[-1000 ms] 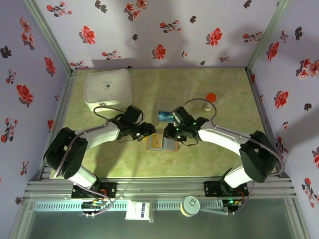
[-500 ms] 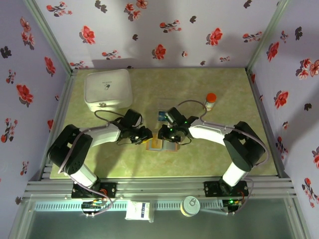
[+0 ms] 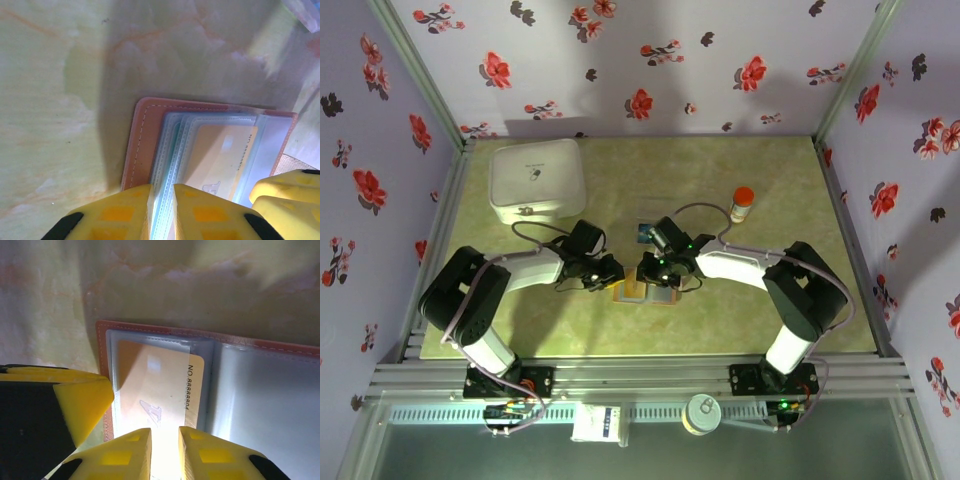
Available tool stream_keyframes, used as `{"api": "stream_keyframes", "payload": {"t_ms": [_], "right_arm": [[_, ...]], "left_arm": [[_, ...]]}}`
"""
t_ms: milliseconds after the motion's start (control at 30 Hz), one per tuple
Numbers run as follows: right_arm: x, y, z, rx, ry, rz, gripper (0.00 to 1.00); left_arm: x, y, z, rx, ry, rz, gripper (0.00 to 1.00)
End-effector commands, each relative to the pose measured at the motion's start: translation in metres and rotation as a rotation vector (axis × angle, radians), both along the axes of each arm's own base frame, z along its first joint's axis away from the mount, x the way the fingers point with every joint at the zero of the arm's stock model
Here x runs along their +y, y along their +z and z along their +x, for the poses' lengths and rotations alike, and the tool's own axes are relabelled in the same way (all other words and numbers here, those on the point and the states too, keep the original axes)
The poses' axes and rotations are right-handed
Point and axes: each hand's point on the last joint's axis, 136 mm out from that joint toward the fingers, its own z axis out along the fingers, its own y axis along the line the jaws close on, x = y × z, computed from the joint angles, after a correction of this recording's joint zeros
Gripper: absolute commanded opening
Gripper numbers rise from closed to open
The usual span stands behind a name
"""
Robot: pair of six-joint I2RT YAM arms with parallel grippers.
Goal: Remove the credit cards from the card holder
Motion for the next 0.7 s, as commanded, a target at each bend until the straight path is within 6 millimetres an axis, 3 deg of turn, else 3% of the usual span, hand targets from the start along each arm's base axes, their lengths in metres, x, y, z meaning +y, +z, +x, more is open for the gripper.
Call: {"api": "stream_keyframes", "payload": {"t_ms": [0,267,467,667], "right_arm": [[0.007,-0.002,-0.002,0.015,0.005,0.013,0.22],[0.008,-0.010,-0.004,0.030,0.009,0.002,0.19],[-0.003,-0.018,-0.005,0.032,0.004,-0.054,0.26],[-0.005,-0.009,-0.003,0.001,0.008,-0.060,0.27]], "left_arm": [[0.008,-0.009,-0.004,0.020,-0.008,0.034,0.19],[0.008,-0.008,-0.003,0.015,-0.010,0.035,0.18],[0.010,-0.009,-0.003,0.016,-0.006,0.038,0.18],[0.009,-0.008,-0.003,0.013,-0.007,0.034,0.18]]}}
